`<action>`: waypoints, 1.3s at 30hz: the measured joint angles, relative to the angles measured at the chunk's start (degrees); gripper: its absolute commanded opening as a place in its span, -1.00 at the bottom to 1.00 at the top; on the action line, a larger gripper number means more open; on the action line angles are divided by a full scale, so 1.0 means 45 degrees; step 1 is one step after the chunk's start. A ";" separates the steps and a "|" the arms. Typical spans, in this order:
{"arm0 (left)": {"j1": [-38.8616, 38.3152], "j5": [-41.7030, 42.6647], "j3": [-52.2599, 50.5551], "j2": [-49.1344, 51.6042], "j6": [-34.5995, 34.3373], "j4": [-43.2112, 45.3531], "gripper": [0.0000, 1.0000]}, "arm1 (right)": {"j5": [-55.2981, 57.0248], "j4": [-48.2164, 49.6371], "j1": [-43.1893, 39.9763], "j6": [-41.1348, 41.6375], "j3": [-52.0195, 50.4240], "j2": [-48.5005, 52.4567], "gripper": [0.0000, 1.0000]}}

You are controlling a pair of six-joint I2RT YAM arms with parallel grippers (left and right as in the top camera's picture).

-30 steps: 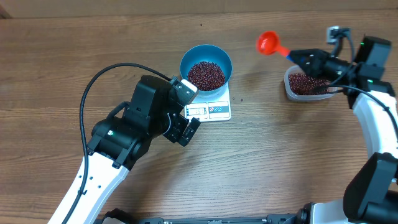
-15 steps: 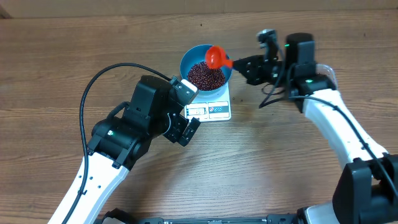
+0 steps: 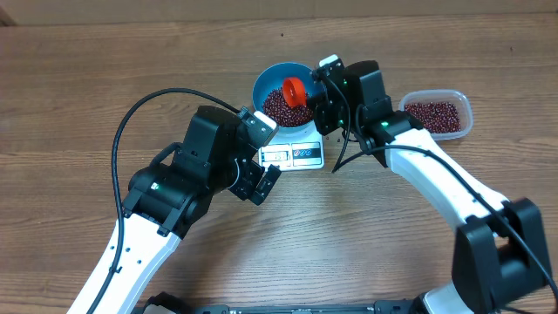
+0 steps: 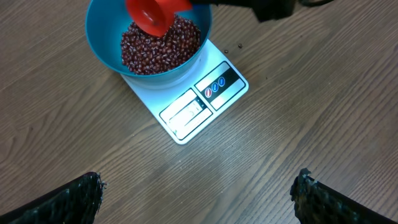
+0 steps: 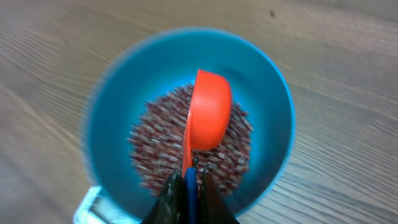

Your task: Scoop item into bowl and weigh 150g on scale

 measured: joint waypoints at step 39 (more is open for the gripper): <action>0.0000 0.0000 0.0000 0.0000 0.0000 -0.0005 0.99 | -0.5731 0.0549 -0.2705 0.2463 0.0005 -0.0301 -0.93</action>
